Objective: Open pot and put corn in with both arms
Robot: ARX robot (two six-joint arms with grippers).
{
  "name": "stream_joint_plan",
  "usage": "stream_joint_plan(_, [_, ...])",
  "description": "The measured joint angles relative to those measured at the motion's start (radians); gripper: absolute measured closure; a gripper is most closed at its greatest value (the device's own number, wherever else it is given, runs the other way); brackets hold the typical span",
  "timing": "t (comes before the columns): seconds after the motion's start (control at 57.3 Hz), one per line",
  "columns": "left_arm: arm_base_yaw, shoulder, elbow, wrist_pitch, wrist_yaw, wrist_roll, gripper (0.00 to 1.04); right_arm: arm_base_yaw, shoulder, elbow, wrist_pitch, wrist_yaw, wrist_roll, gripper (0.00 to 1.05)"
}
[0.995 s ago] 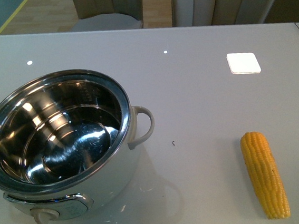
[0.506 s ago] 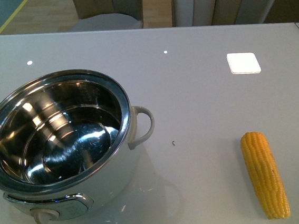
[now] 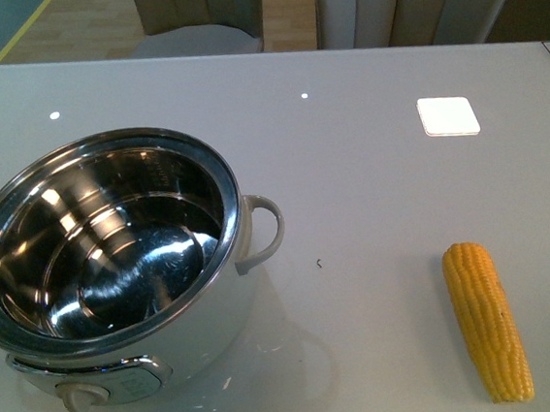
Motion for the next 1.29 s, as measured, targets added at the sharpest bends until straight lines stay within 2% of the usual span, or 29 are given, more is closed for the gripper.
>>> stream_joint_plan(0.017, [0.0, 0.0, 0.0, 0.0, 0.0, 0.0, 0.07, 0.003, 0.021, 0.016, -0.042, 0.009, 0.002, 0.09])
stream_joint_plan(0.052, [0.0, 0.0, 0.0, 0.0, 0.0, 0.0, 0.07, 0.013, 0.143, 0.092, -0.221, 0.04, 0.008, 0.09])
stream_joint_plan(0.087, [0.0, -0.001, 0.0, 0.0, 0.0, 0.0, 0.07, 0.014, 0.207, 0.124, -0.301, 0.041, 0.012, 0.09])
stream_joint_plan(0.14, [0.0, -0.001, 0.0, 0.0, 0.0, 0.0, 0.07, 0.021, 0.296, 0.152, -0.401, 0.041, 0.019, 0.09])
stream_joint_plan(0.192, [0.0, -0.001, 0.0, 0.0, 0.0, 0.0, 0.07, 0.024, 0.344, 0.152, -0.411, 0.042, 0.024, 0.09])
stream_joint_plan(0.297, [0.0, -0.001, 0.0, 0.0, 0.0, 0.0, 0.07, 0.028, 0.431, 0.156, -0.336, 0.061, 0.04, 0.09])
stream_joint_plan(0.367, [0.0, -0.001, 0.0, 0.0, 0.0, 0.0, 0.07, 0.051, 0.577, 0.172, -0.186, 0.078, 0.063, 0.09])
stream_joint_plan(0.611, [0.0, -0.001, 0.0, -0.001, 0.0, 0.0, 0.07, 0.099, 1.114, 0.321, 0.189, 0.073, 0.074, 0.09])
stream_joint_plan(0.751, [0.0, -0.001, 0.0, -0.001, 0.0, 0.0, 0.07, 0.135, 1.381, 0.426, 0.317, 0.123, 0.051, 0.09])
stream_joint_plan(0.925, [0.0, -0.001, 0.0, -0.001, 0.0, 0.0, 0.07, 0.171, 1.665, 0.533, 0.397, 0.121, 0.1, 0.09])
stream_joint_plan(1.292, [0.0, -0.001, 0.0, -0.001, 0.0, 0.0, 0.07, 0.188, 1.9, 0.621, 0.318, 0.051, 0.095, 0.09])
